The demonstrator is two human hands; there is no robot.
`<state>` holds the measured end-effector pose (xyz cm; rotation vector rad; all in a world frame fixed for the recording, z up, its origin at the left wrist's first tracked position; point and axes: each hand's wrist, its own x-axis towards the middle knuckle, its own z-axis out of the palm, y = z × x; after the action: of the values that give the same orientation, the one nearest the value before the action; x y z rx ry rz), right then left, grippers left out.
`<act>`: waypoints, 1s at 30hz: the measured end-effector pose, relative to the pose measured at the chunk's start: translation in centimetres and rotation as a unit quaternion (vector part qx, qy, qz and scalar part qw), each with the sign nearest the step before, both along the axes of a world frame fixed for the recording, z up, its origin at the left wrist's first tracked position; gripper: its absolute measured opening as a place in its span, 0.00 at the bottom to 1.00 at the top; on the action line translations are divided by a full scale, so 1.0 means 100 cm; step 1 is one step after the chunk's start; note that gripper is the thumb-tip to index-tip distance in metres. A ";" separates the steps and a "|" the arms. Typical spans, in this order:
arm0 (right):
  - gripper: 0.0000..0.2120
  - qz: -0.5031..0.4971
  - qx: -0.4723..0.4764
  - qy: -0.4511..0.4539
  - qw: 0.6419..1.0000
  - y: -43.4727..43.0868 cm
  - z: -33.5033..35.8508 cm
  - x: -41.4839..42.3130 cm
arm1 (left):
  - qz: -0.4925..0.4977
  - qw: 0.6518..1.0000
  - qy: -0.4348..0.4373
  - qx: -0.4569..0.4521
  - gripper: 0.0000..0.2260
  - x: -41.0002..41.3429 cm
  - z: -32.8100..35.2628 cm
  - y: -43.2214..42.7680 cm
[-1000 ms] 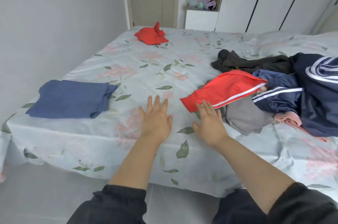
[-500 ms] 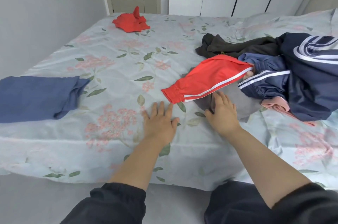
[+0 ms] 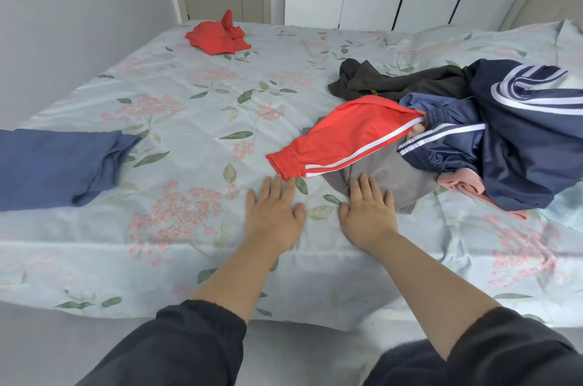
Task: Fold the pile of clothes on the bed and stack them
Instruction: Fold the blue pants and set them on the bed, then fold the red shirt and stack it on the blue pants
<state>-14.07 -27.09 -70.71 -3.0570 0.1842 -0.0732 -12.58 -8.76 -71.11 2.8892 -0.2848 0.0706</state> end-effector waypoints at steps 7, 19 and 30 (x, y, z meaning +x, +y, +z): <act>0.30 -0.014 -0.039 -0.023 0.999 0.001 -0.013 -0.003 | 0.005 1.000 -0.027 0.013 0.29 -0.003 -0.014 -0.002; 0.31 -0.029 -0.011 0.073 0.997 0.010 0.023 -0.004 | 0.004 0.989 0.146 0.027 0.28 -0.003 0.021 -0.002; 0.30 0.072 0.017 0.181 0.981 0.081 0.244 0.019 | 0.025 0.977 0.211 0.027 0.28 -0.006 0.245 0.056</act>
<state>-12.15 -18.99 -46.30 -3.0094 -0.0163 0.4921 -13.18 -3.18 -46.58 2.8691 -0.1359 -0.5427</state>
